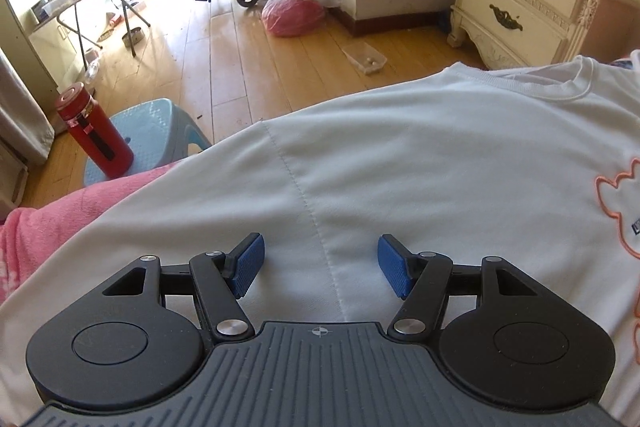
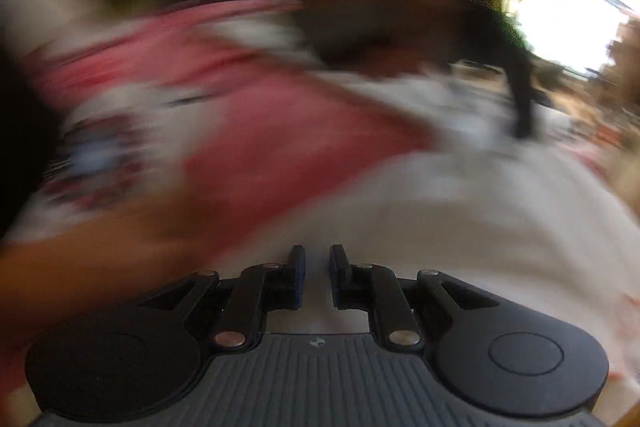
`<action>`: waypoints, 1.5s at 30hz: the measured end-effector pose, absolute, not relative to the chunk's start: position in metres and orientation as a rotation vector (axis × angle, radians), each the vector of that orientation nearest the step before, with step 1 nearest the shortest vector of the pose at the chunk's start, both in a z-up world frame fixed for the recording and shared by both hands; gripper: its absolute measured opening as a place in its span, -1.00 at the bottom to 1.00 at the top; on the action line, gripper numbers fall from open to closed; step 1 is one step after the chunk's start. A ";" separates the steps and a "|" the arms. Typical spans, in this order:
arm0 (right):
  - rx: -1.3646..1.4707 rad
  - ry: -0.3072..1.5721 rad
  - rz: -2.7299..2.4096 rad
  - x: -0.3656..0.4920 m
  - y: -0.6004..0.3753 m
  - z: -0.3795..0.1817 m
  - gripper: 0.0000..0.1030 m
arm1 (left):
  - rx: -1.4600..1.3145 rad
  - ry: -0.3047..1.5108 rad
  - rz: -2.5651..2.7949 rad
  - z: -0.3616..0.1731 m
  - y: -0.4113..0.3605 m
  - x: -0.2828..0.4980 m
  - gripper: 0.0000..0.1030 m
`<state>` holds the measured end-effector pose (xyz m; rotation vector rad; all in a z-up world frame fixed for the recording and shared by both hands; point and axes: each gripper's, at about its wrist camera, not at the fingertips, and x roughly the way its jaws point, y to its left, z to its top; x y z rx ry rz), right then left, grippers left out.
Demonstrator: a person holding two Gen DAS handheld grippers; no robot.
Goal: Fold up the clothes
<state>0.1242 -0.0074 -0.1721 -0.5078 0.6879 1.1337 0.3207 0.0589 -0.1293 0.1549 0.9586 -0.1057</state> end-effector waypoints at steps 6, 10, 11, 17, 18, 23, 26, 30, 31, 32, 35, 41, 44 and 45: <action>-0.432 0.713 1.004 0.139 -0.029 -0.159 -0.72 | 0.159 0.929 -0.128 -0.125 0.060 0.320 0.22; -0.489 0.756 0.734 0.177 -0.075 -0.169 -0.69 | 0.136 0.928 -0.164 -0.131 0.060 0.321 0.23; -0.525 0.747 0.758 0.171 -0.080 -0.172 -0.69 | 0.134 0.930 -0.170 -0.133 0.060 0.321 0.23; -0.573 0.814 1.149 0.101 -0.071 -0.167 -0.70 | 0.115 0.911 -0.181 -0.136 0.062 0.330 0.27; -0.556 0.844 1.223 0.092 -0.070 -0.165 -0.70 | 0.114 0.909 -0.182 -0.136 0.062 0.331 0.27; -0.572 0.797 1.113 0.117 -0.087 -0.152 -0.70 | 0.122 0.889 -0.190 -0.135 0.060 0.335 0.27; -0.593 0.751 0.821 0.172 -0.109 -0.151 -0.69 | 0.135 0.880 -0.189 -0.137 0.058 0.335 0.28; -0.643 0.768 0.838 0.165 -0.120 -0.159 -0.67 | 0.153 0.871 -0.191 -0.139 0.057 0.335 0.32; -0.652 0.779 0.910 0.146 -0.118 -0.161 -0.67 | 0.157 0.868 -0.192 -0.139 0.057 0.334 0.33; -0.654 0.800 0.996 0.124 -0.115 -0.164 -0.68 | 0.156 0.869 -0.192 -0.139 0.057 0.334 0.34; -0.600 0.890 1.268 0.080 -0.104 -0.159 -0.69 | 0.148 0.871 -0.183 -0.138 0.058 0.335 0.35; -0.665 0.751 0.970 0.150 -0.129 -0.144 -0.68 | 0.150 0.874 -0.163 -0.137 0.055 0.336 0.35; -0.695 0.659 0.740 0.213 -0.138 -0.144 -0.67 | 0.152 0.876 -0.154 -0.137 0.054 0.337 0.35; -0.714 0.634 0.724 0.224 -0.137 -0.148 -0.67 | 0.153 0.876 -0.152 -0.137 0.053 0.337 0.35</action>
